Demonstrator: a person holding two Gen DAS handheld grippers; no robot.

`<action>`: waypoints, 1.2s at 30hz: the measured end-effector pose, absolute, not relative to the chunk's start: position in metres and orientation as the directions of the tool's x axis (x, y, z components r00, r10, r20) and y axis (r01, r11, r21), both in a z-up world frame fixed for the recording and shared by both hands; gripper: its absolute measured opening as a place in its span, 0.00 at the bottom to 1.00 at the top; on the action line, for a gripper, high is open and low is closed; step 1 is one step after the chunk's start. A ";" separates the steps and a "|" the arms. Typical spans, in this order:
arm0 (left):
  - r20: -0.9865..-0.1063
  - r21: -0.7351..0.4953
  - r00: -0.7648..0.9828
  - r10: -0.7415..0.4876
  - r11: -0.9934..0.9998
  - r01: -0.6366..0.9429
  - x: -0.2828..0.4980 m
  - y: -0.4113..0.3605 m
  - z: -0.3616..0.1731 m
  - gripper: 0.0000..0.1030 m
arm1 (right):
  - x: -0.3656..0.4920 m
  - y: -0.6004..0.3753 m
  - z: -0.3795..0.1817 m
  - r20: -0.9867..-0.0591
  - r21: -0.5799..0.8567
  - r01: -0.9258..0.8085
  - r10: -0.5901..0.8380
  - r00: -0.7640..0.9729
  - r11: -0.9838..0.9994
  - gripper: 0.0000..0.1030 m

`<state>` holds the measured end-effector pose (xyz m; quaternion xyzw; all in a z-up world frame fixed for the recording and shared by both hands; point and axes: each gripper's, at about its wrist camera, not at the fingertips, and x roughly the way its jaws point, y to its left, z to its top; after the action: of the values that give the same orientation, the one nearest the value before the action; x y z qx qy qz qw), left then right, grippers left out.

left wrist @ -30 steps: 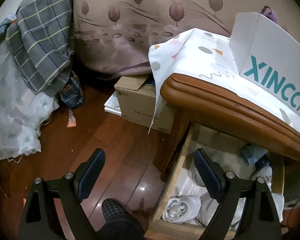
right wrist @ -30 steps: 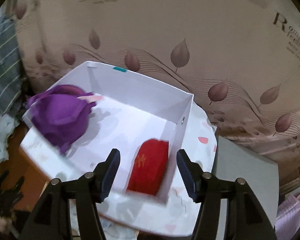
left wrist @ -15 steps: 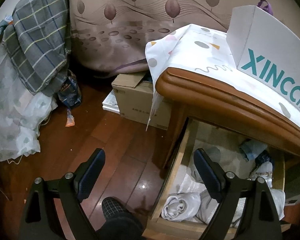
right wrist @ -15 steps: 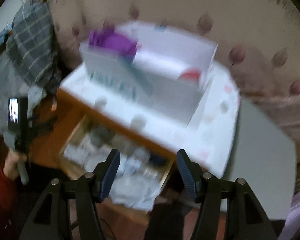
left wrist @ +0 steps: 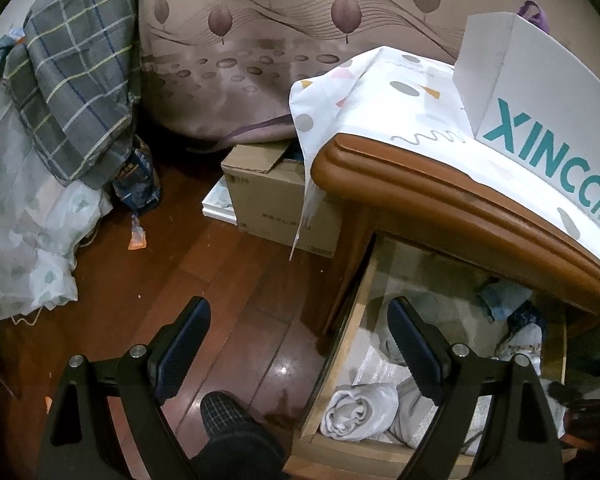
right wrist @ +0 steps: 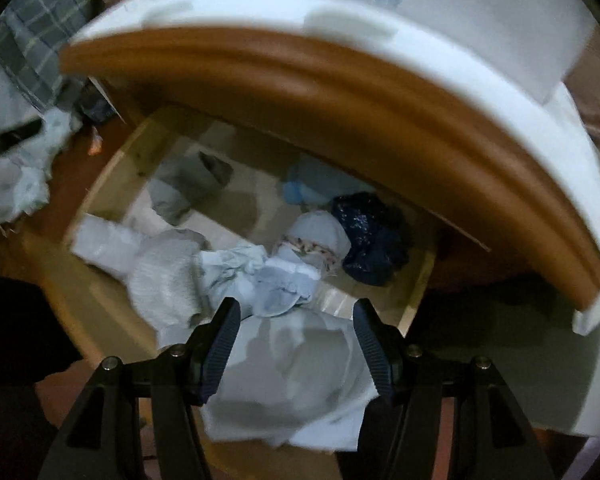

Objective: Take underwear out of drawer
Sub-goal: 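Move the right gripper back down into the open drawer, then grasp the white pink-trimmed underwear in the drawer with the right gripper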

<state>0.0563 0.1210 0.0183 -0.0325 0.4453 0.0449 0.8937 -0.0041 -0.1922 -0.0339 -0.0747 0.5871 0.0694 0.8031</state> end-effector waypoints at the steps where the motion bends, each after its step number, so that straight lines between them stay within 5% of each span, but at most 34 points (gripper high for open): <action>1: -0.801 -0.024 0.597 0.048 0.993 -0.112 0.056 0.122 0.018 0.86 | -0.002 -0.191 -0.039 -0.954 -0.047 -0.206 0.017 0.299 0.977 0.58; 36: -0.810 -0.025 0.587 0.017 0.998 -0.062 0.055 0.115 0.017 0.86 | 0.038 -0.149 -0.135 -0.892 -0.437 -0.478 -0.299 0.338 0.762 0.58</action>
<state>0.0552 0.1151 0.0170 -0.0251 0.4539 0.0221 0.8904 0.0382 -0.1494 -0.1352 -0.3397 0.5722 0.0602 0.7440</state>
